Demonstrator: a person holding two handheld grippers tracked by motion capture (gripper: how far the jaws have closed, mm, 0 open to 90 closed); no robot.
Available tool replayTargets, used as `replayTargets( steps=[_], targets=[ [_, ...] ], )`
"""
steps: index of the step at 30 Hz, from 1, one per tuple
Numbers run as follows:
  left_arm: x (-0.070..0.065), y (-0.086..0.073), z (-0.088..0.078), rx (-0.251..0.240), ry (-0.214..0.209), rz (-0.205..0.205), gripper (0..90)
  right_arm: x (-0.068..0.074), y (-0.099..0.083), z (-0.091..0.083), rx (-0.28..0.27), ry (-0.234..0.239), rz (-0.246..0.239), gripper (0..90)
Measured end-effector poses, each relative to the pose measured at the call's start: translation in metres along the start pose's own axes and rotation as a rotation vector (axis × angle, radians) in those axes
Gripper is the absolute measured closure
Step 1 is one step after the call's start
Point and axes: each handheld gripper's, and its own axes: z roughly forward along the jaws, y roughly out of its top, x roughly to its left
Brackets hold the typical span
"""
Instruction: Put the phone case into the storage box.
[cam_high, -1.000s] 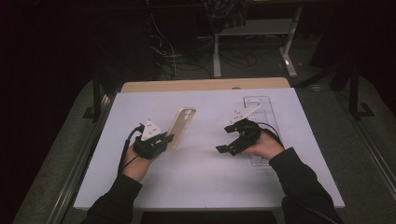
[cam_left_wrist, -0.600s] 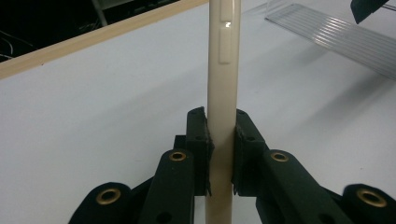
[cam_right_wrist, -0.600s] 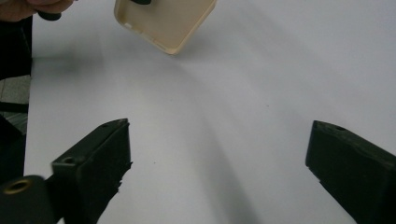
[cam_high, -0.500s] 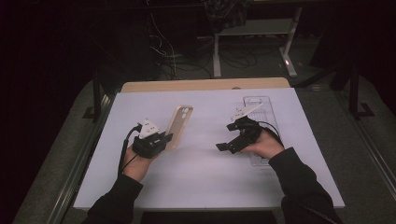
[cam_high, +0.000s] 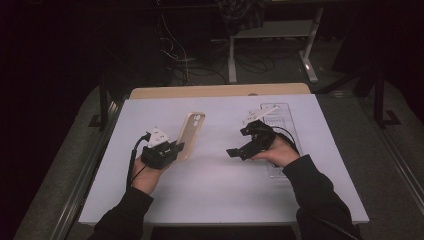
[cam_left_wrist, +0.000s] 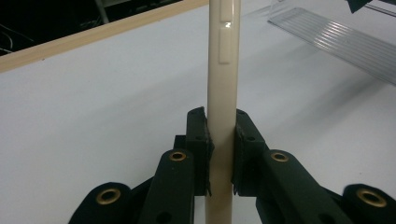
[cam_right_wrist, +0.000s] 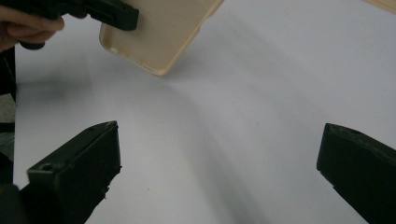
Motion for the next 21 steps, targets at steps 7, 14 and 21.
replayTargets(
  steps=[7, 14, 21],
  targets=[
    [0.000, 0.000, -0.001, -0.010, 0.000, -0.023, 79.8, 0.005, 0.012, 0.012, 0.001, 0.016, 0.002, 0.0],
    [-0.002, 0.001, 0.000, -0.017, -0.003, -0.031, 79.8, 0.006, 0.022, 0.022, -0.006, 0.034, 0.001, 0.0],
    [-0.005, 0.000, 0.001, -0.040, -0.003, -0.050, 79.8, 0.008, 0.030, 0.033, -0.011, 0.053, 0.012, 0.0]
  ],
)
